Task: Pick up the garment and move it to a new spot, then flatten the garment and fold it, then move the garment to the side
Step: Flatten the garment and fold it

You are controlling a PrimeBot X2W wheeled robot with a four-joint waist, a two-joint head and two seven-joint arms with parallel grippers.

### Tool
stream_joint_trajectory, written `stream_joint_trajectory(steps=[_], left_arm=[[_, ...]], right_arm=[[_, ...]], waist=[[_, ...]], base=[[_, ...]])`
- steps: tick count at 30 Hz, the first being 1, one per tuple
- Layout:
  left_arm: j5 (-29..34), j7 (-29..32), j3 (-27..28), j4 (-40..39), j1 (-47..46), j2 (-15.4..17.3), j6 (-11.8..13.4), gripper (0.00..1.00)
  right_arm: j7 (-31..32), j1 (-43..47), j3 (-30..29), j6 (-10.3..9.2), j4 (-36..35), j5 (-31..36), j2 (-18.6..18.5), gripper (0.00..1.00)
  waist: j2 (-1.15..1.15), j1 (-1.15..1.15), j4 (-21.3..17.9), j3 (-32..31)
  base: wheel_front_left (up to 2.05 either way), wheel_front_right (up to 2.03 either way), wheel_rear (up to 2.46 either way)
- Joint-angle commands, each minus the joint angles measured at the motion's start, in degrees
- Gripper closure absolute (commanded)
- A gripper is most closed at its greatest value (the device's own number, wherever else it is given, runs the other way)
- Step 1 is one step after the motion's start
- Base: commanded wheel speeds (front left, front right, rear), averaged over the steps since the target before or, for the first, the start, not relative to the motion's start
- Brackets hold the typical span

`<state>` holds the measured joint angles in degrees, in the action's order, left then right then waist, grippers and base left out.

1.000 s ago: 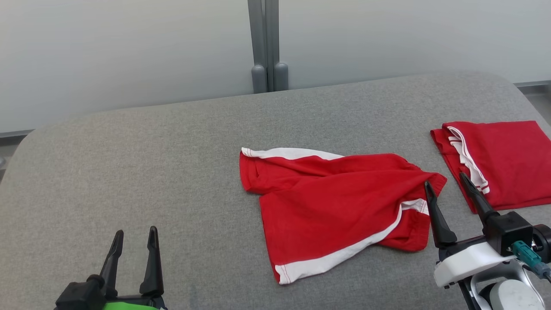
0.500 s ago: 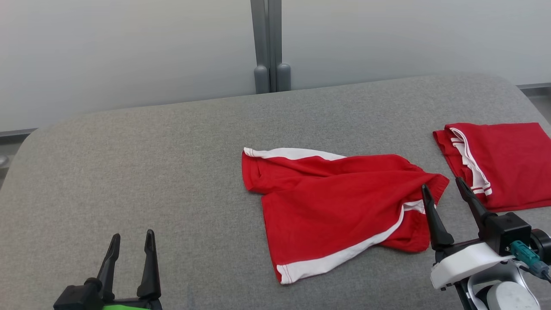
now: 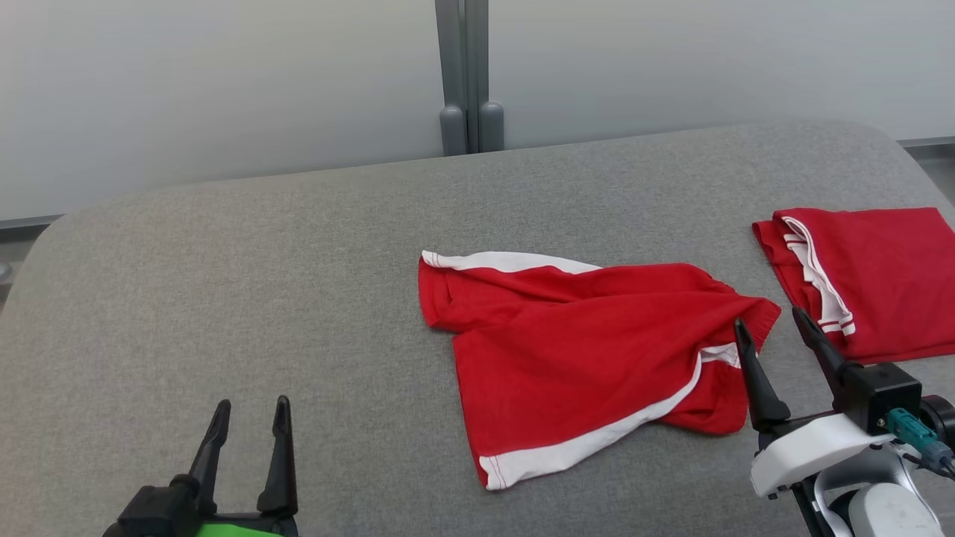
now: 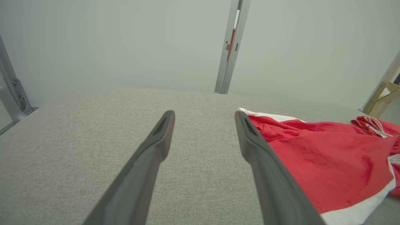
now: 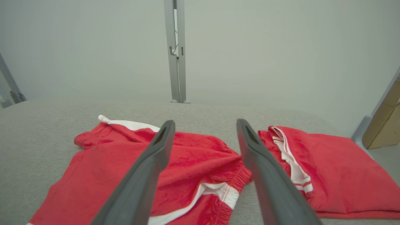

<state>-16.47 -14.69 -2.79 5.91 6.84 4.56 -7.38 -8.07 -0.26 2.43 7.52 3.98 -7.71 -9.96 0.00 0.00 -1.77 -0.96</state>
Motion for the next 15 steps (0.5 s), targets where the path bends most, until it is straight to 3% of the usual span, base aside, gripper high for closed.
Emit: stream_joint_trajectory(steps=[1,15], left_arm=[[0.73,0.42,-0.99,-0.41,-1.25,0.52,-0.10,0.00],[-14.28,18.69,-22.63,9.37,-6.69,1.63,-0.08,0.00]], right_arm=[[1.02,-0.74,-0.56,-0.08,0.37,-0.67,-0.49,0.00],[20.86,-4.63,-4.37,-0.08,6.54,-8.44,-1.76,0.00]], waist=[[0.00,0.00,-0.16,0.27],[0.00,0.00,-1.08,2.98]], base=[[0.00,0.00,0.00],[0.00,0.00,0.00]])
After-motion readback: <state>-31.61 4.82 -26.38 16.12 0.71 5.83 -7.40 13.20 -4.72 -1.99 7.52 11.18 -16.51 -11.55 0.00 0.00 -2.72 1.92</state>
